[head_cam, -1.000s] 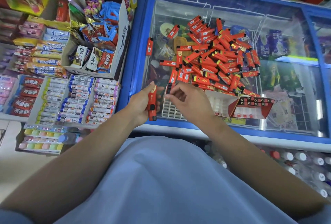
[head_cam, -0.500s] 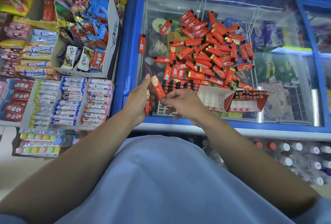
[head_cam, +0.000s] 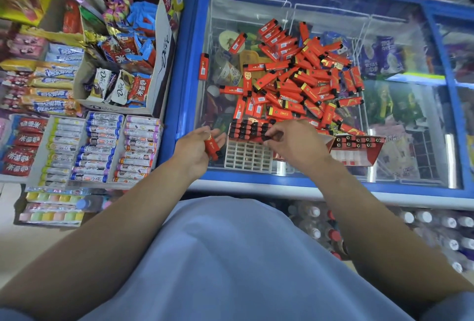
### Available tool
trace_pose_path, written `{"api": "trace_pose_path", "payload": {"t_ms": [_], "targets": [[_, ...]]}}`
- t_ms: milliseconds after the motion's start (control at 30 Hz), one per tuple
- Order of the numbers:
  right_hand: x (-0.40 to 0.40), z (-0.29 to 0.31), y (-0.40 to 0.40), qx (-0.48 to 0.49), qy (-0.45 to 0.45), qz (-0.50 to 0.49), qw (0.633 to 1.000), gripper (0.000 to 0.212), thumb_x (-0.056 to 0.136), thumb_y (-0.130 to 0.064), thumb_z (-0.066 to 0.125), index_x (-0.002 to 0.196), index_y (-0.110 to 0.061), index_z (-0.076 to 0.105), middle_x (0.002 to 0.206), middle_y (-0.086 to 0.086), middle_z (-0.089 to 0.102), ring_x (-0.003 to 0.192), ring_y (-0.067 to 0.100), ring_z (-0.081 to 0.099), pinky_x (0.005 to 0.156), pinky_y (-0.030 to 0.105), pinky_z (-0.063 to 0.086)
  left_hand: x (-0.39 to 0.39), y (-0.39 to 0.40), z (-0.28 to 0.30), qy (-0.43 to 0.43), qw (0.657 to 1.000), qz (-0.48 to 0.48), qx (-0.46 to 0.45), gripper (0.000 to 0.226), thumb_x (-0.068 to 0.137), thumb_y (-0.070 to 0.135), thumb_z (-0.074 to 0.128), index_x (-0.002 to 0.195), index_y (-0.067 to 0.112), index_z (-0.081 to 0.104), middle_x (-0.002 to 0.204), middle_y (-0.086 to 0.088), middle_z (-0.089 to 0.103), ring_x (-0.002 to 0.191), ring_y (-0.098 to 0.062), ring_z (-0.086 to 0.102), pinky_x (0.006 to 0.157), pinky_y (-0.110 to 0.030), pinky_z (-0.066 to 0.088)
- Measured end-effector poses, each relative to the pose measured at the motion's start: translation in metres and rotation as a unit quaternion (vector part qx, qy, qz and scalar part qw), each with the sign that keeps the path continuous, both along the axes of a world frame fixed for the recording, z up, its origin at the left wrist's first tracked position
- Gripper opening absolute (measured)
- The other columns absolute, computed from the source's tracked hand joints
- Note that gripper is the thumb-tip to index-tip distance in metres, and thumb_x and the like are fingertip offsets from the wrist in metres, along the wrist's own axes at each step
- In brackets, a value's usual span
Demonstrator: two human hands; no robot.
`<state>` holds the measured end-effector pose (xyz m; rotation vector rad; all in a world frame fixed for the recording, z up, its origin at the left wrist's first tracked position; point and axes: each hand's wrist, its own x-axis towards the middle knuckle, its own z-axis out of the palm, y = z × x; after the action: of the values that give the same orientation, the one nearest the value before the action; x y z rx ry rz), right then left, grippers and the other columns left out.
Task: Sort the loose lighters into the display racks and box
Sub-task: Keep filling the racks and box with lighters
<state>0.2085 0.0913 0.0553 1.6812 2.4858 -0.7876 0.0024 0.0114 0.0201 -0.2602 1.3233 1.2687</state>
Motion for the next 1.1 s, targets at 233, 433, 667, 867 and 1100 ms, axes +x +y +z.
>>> {"api": "trace_pose_path", "payload": {"t_ms": [233, 433, 667, 867, 1100], "targets": [[-0.016, -0.025, -0.016, 0.059, -0.002, 0.029, 0.998, 0.023, 0.097, -0.034, 0.067, 0.115, -0.022, 0.074, 0.11, -0.004, 0.07, 0.1, 0.019, 0.066, 0.076, 0.029, 0.049, -0.001, -0.001, 0.005, -0.02, 1.0, -0.014, 0.002, 0.029, 0.108, 0.001, 0.04, 0.134, -0.005, 0.052, 0.112, -0.02, 0.068, 0.094, -0.028, 0.073, 0.073, -0.031, 0.061], [-0.02, -0.024, -0.026, 0.08, 0.02, 0.014, 0.996, 0.027, 0.097, -0.043, 0.065, 0.118, -0.029, 0.073, 0.105, -0.009, 0.067, 0.092, 0.013, 0.066, 0.076, 0.031, 0.053, -0.002, 0.001, 0.008, -0.014, 0.999, 0.032, 0.003, 0.026, 0.107, -0.001, 0.044, 0.129, -0.005, 0.057, 0.117, -0.019, 0.062, 0.097, -0.03, 0.073, 0.066, -0.028, 0.062], [-0.047, 0.004, -0.054, -0.313, 0.306, -0.182, 0.88, 0.032, 0.087, -0.036, 0.08, 0.109, -0.017, 0.068, 0.087, 0.006, 0.077, 0.068, 0.019, 0.073, 0.058, 0.033, 0.058, 0.01, 0.008, 0.023, -0.008, 0.995, -0.033, 0.092, 0.021, 0.106, 0.0, 0.045, 0.112, 0.008, 0.063, 0.109, -0.014, 0.069, 0.1, -0.026, 0.073, 0.078, -0.033, 0.063], [-0.016, 0.017, -0.039, -0.253, 0.366, -0.268, 0.854, 0.01, 0.087, -0.013, 0.08, 0.095, -0.014, 0.073, 0.081, 0.006, 0.077, 0.069, 0.02, 0.072, 0.068, 0.031, 0.062, 0.019, 0.008, 0.019, 0.161, 0.966, -0.118, 0.165, 0.021, 0.1, -0.003, 0.057, 0.11, 0.012, 0.067, 0.099, 0.002, 0.074, 0.097, -0.012, 0.071, 0.083, -0.025, 0.059], [0.037, 0.026, -0.008, -0.105, 0.075, -0.077, 0.989, 0.018, 0.088, -0.033, 0.079, 0.102, -0.022, 0.081, 0.096, -0.007, 0.076, 0.075, -0.002, 0.065, 0.073, 0.011, 0.051, 0.016, -0.002, -0.012, 0.523, 0.643, -0.529, 0.183, 0.086, 0.092, -0.002, 0.06, 0.163, 0.025, 0.019, 0.172, 0.004, 0.004, 0.157, -0.01, -0.004, 0.127, -0.035, 0.007]]}}
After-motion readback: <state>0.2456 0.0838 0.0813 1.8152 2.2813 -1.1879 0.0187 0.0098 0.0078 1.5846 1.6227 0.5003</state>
